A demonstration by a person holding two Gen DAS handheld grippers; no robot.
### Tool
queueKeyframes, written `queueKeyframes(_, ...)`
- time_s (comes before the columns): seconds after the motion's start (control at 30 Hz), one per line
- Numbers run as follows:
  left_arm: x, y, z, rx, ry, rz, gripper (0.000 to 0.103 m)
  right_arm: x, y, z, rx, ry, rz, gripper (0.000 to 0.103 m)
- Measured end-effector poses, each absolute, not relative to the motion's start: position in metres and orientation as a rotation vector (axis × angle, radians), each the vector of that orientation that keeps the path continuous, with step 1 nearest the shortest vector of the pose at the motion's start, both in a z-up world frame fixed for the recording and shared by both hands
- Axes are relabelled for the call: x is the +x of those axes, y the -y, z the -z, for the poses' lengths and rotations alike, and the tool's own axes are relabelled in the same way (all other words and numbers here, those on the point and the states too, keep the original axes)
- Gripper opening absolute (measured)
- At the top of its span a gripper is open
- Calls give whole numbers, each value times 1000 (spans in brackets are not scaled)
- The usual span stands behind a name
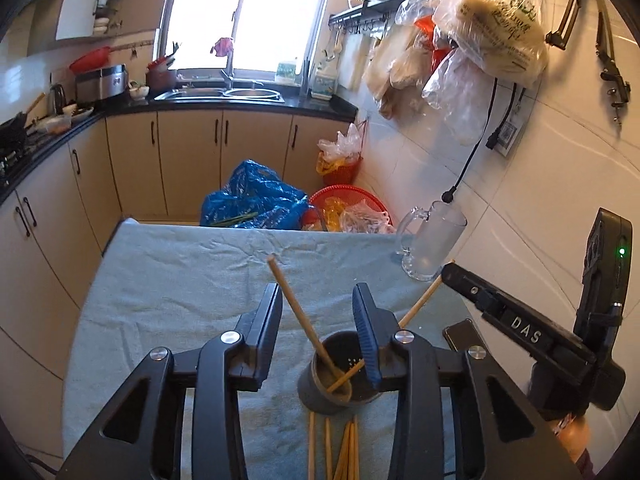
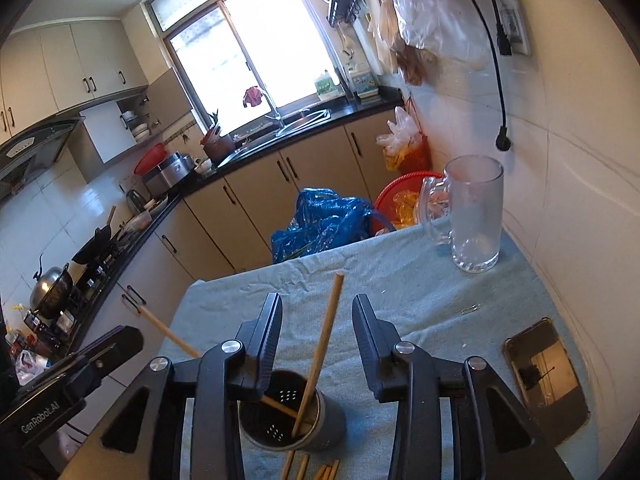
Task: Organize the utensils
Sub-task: 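Lower both chopsticks into the black holder and open both grippers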
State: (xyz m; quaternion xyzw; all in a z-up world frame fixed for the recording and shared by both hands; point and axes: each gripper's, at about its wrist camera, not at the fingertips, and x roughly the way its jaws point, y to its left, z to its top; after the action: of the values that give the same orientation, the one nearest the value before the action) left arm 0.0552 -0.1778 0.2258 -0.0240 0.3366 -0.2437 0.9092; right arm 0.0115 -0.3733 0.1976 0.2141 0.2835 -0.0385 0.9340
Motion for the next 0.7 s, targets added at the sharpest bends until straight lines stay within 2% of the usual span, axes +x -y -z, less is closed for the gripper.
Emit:
queueKeyframes(0.27, 1, 132, -255, -63, -634, 462, 45, -43, 370, -226, 436, -538, 73, 49)
queueKeyframes(0.43, -43, 105, -264, -67, -596, 451, 57, -96, 368, -244, 403, -527, 77, 59)
queueKeyframes(0.7, -82, 87, -210, -11, -703, 454, 58, -177, 394, -251, 234, -586, 217, 70)
